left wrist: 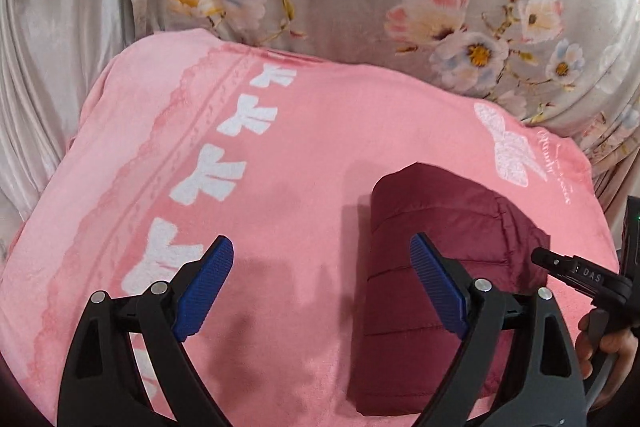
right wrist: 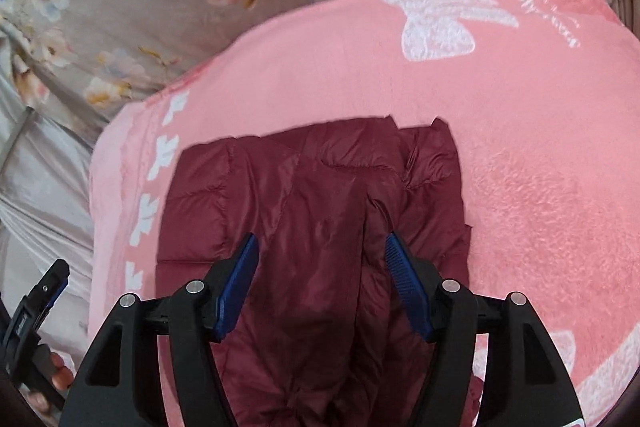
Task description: Fold large clothes
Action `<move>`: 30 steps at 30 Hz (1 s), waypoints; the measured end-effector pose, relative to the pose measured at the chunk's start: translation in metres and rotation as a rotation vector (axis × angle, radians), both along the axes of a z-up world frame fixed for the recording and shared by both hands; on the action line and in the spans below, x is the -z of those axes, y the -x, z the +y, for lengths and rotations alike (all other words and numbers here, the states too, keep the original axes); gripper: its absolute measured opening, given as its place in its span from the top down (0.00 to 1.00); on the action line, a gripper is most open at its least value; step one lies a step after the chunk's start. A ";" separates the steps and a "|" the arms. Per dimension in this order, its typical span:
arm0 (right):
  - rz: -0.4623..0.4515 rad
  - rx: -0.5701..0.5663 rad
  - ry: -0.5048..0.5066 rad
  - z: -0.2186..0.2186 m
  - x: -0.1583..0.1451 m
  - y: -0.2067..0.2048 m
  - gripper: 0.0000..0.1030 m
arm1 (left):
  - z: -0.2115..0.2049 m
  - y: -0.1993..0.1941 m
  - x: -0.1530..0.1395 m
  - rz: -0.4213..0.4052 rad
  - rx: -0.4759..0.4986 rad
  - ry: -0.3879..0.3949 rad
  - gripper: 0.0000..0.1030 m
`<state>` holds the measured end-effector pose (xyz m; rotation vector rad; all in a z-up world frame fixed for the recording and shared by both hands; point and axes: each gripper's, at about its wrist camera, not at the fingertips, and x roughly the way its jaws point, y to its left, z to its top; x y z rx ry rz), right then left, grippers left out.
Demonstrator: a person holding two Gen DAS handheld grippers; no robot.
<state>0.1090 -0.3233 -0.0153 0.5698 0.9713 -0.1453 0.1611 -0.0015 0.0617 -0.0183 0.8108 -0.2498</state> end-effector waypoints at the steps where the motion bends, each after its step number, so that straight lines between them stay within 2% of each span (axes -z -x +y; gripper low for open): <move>1: 0.031 -0.010 -0.012 0.001 0.006 -0.005 0.37 | -0.004 -0.002 0.003 0.012 0.005 -0.001 0.15; 2: 0.043 -0.020 -0.018 0.001 0.009 -0.008 0.43 | -0.009 -0.006 0.007 0.029 0.018 -0.002 0.15; 5: 0.030 -0.063 -0.033 0.002 0.004 -0.013 0.94 | -0.026 -0.012 0.016 0.058 0.050 -0.005 0.15; 6: 0.016 -0.061 -0.029 0.001 -0.003 -0.012 0.96 | -0.035 -0.015 0.018 0.065 0.063 -0.013 0.16; 9: -0.052 -0.065 0.106 -0.002 -0.038 -0.002 0.98 | -0.060 -0.022 0.018 0.068 0.097 -0.027 0.16; 11: -0.058 -0.060 0.217 -0.005 -0.052 0.005 0.98 | -0.075 -0.027 0.018 0.075 0.110 -0.031 0.16; 14: -0.006 -0.033 0.310 -0.014 -0.045 0.006 0.98 | -0.102 -0.035 0.023 0.090 0.130 -0.042 0.16; 20: 0.078 0.013 0.297 -0.039 0.001 0.005 0.98 | -0.152 -0.047 0.054 0.146 0.162 -0.090 0.16; 23: 0.084 0.045 0.304 -0.044 0.017 0.006 0.98 | -0.173 -0.050 0.076 0.170 0.181 -0.125 0.16; 30: 0.063 0.088 0.297 -0.046 0.047 0.004 0.97 | -0.188 -0.054 0.101 0.173 0.179 -0.141 0.13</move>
